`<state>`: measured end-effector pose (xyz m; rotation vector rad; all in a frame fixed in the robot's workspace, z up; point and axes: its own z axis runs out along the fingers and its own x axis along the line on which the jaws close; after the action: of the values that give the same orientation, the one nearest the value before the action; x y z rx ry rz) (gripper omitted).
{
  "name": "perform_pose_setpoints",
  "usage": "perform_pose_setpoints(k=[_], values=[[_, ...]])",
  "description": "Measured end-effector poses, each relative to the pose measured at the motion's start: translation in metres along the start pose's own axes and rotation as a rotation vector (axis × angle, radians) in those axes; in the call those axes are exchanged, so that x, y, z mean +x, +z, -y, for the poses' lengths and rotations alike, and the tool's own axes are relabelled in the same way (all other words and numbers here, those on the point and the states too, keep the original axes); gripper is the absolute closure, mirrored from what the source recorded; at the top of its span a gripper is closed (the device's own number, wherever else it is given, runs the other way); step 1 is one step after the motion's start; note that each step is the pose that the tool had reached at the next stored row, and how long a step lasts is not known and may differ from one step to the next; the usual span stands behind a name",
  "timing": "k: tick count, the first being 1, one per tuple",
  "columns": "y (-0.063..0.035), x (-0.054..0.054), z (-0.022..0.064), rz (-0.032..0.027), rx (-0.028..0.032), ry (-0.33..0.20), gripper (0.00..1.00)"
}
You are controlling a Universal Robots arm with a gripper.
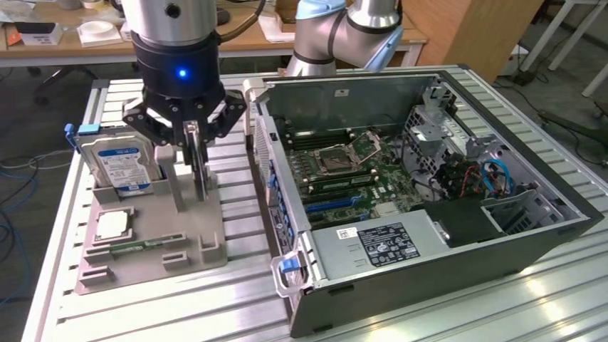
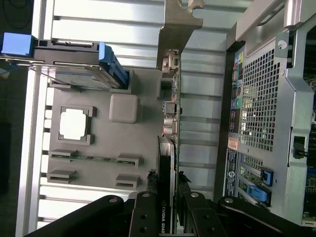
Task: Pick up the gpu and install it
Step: 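Pick up the gpu and move the gpu toward the slot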
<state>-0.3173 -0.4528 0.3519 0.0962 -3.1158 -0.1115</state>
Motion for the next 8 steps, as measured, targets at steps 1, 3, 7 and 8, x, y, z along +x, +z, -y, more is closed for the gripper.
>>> perform_pose_setpoints(k=[1, 3, 7, 8], values=[[-0.0004, 0.0, 0.0, -0.0001, 0.0001, -0.001, 0.74], [-0.0008, 0.0, -0.0001, -0.0002, 0.0001, -0.003, 0.74], [-0.0016, 0.0, -0.0001, -0.0006, 0.0002, -0.008, 0.74], [-0.0019, 0.0001, -0.0001, -0.0007, 0.0003, -0.009, 0.74]])
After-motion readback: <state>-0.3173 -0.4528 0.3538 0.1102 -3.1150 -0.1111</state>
